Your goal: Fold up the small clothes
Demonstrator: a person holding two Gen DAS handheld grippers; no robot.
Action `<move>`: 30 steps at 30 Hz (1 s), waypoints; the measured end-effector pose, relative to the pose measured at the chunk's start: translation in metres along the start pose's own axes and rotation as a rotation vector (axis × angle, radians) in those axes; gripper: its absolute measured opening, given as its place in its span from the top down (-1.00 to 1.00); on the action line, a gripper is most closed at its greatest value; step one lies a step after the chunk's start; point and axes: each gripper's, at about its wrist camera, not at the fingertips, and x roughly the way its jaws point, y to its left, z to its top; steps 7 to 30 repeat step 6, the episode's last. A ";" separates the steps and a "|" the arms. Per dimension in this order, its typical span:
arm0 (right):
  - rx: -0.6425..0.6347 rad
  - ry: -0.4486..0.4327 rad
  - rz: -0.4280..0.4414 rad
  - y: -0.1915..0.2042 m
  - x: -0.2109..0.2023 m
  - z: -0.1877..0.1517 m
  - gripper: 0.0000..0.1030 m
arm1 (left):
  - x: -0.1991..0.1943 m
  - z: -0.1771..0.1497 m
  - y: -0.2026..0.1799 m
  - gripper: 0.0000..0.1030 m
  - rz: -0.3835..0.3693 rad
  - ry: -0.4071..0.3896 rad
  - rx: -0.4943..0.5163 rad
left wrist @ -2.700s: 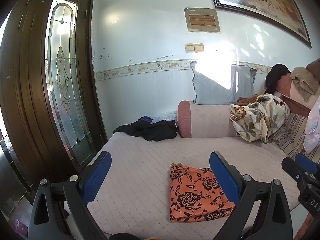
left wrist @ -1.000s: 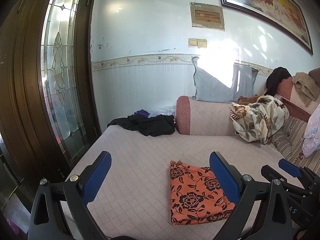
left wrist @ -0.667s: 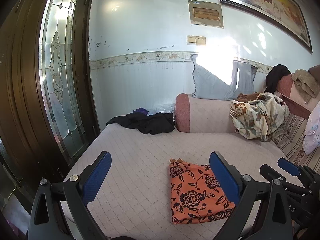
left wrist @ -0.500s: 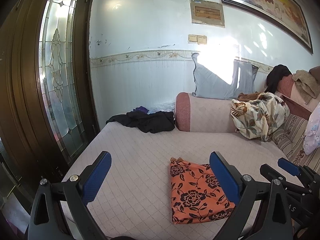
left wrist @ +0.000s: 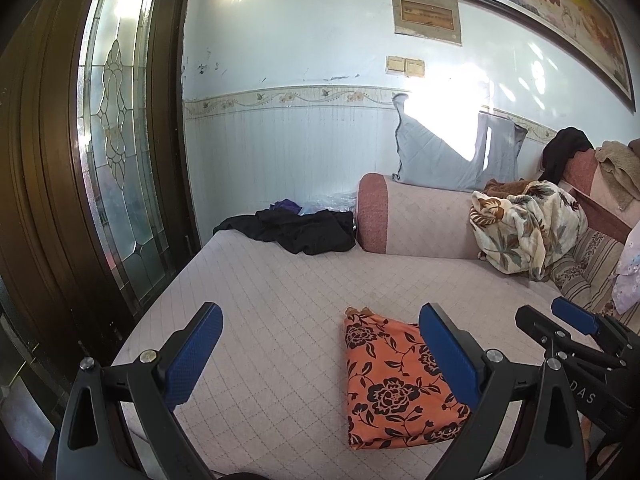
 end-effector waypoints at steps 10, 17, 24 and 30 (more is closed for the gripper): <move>0.004 0.017 0.033 -0.010 0.036 0.005 -0.30 | 0.044 0.001 0.013 -0.91 -0.080 0.062 -0.063; 0.004 0.017 0.033 -0.010 0.036 0.005 -0.30 | 0.044 0.001 0.013 -0.91 -0.080 0.062 -0.063; 0.004 0.017 0.033 -0.010 0.036 0.005 -0.30 | 0.044 0.001 0.013 -0.91 -0.080 0.062 -0.063; 0.004 0.017 0.033 -0.010 0.036 0.005 -0.30 | 0.044 0.001 0.013 -0.91 -0.080 0.062 -0.063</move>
